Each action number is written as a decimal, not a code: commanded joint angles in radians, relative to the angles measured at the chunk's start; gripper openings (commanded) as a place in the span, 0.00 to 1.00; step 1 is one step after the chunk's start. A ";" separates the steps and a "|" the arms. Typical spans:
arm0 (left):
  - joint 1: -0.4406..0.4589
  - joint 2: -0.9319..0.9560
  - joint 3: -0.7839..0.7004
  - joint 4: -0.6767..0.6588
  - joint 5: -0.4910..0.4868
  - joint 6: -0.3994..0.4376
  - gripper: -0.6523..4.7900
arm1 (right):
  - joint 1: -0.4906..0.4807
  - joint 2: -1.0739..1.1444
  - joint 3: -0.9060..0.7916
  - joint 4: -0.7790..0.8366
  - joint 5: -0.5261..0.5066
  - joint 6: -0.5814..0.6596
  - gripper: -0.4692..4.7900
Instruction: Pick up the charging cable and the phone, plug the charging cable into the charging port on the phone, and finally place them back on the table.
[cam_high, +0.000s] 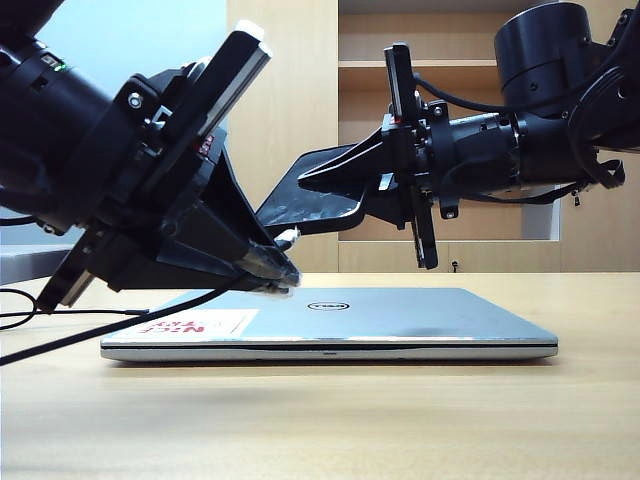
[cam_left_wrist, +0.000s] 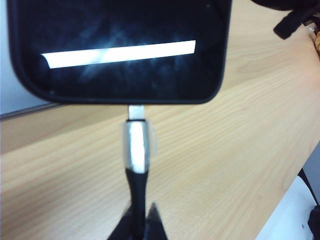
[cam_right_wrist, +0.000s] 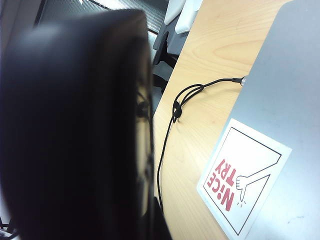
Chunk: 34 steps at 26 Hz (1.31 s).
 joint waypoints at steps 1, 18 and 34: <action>0.000 -0.003 0.005 0.028 0.000 0.004 0.11 | 0.002 -0.008 0.003 0.037 -0.010 -0.008 0.08; 0.000 -0.003 0.005 0.063 0.000 0.005 0.11 | 0.024 -0.008 0.003 0.037 -0.062 -0.008 0.08; 0.000 -0.003 0.005 0.065 0.000 0.012 0.11 | 0.023 -0.008 0.003 -0.029 -0.105 -0.016 0.08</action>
